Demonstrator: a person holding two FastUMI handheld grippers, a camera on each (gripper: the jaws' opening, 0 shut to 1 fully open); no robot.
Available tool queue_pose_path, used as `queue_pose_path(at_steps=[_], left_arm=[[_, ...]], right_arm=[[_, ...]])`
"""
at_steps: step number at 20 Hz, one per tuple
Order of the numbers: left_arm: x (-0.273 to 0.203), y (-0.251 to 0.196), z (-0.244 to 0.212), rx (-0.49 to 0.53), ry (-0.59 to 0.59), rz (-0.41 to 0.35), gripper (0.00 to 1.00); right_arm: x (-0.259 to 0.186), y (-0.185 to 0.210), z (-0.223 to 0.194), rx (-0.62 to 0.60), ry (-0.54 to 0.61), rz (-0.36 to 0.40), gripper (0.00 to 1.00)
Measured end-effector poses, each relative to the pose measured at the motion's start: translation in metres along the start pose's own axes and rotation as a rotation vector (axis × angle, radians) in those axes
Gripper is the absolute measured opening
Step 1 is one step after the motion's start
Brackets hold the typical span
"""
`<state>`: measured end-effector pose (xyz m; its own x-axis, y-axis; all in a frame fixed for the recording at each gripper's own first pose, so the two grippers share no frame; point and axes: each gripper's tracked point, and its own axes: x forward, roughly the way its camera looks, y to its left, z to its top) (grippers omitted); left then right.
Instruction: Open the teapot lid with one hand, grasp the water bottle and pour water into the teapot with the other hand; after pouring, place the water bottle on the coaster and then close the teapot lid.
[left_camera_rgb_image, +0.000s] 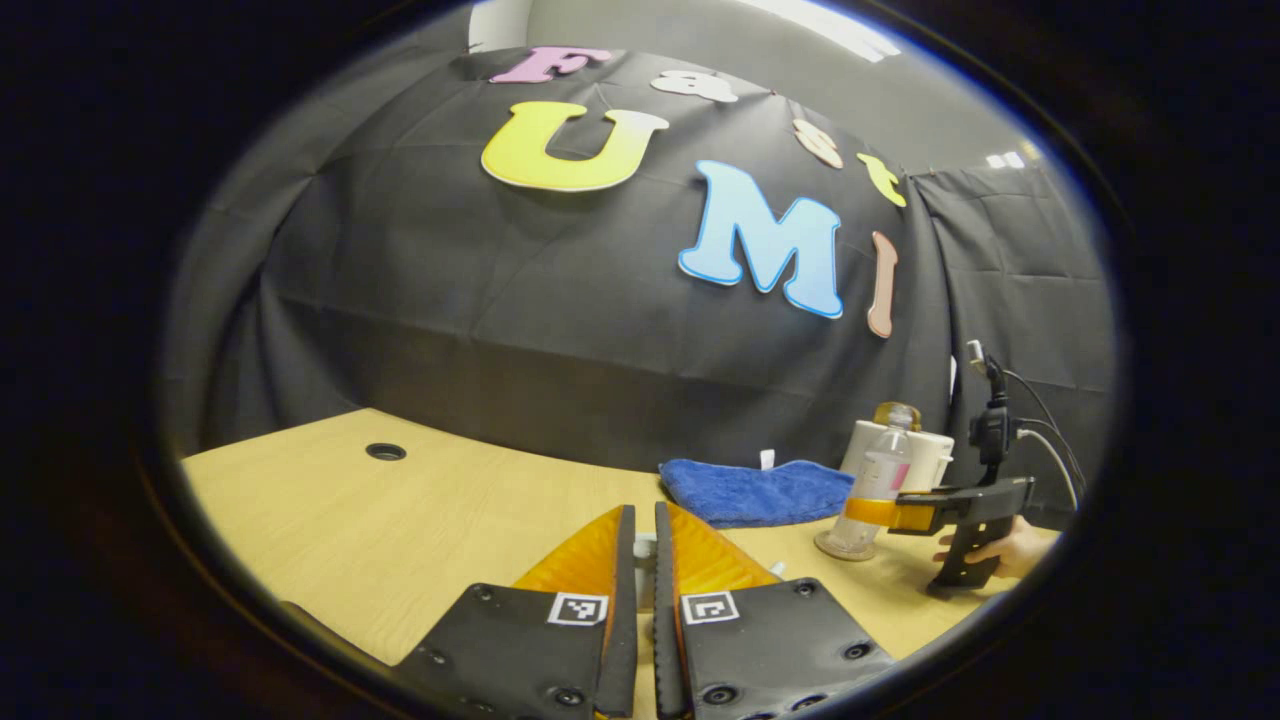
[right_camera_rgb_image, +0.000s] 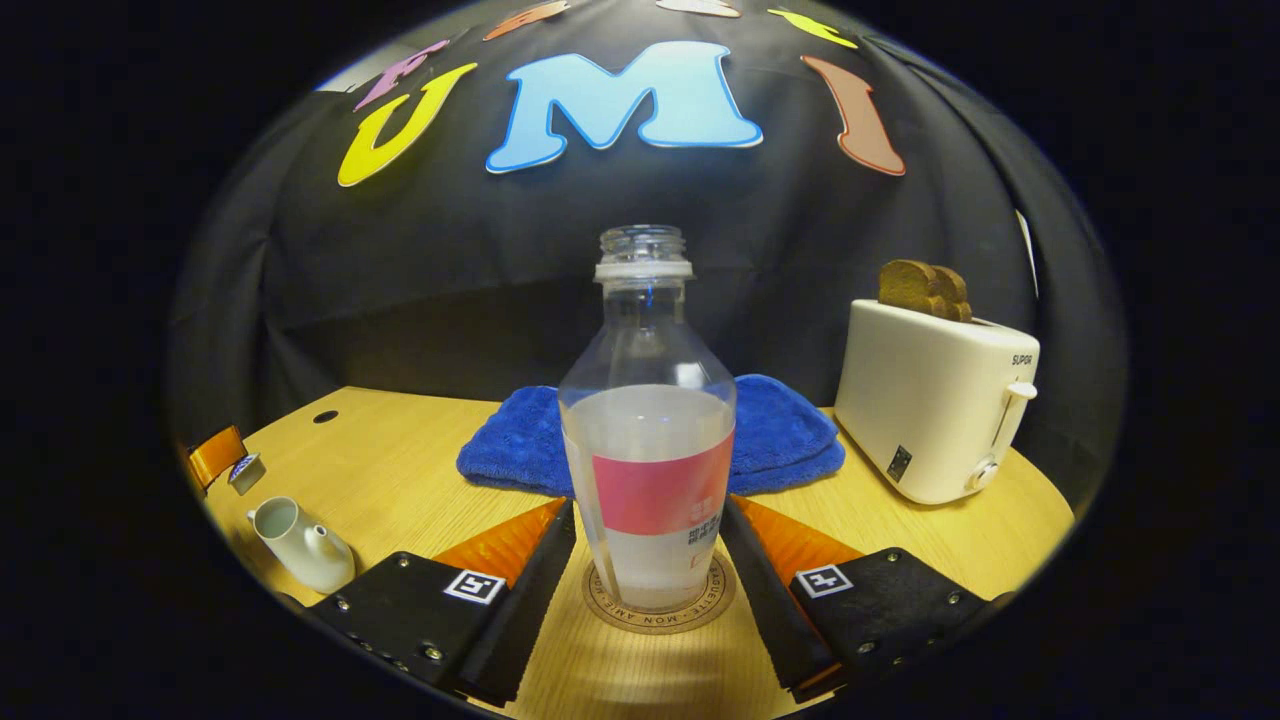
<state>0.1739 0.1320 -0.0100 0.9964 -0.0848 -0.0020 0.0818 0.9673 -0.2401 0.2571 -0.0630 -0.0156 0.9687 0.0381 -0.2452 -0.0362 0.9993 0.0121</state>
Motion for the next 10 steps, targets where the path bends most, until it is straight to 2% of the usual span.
queue_pose_path(at_steps=[3, 4, 6, 7, 10], left_arm=[[0.0, -0.008, -0.001, 0.004, 0.003, -0.018, 0.16], [0.0, -0.012, -0.001, 0.006, 0.001, -0.025, 0.13], [-0.001, -0.022, -0.001, 0.0, 0.002, -0.049, 0.16], [-0.002, -0.028, -0.001, 0.001, 0.004, -0.063, 0.13], [0.003, -0.041, -0.008, 0.034, 0.024, -0.096, 0.16]], right_arm=[[-0.021, 0.0, 0.009, -0.001, -0.058, -0.028, 0.9], [-0.03, -0.001, 0.012, -0.015, -0.075, -0.038, 0.9], [-0.052, 0.0, 0.015, -0.05, -0.103, -0.058, 0.9], [-0.064, 0.004, 0.014, -0.057, -0.113, -0.059, 0.9], [-0.103, 0.018, 0.009, -0.058, -0.143, -0.041, 0.9]])
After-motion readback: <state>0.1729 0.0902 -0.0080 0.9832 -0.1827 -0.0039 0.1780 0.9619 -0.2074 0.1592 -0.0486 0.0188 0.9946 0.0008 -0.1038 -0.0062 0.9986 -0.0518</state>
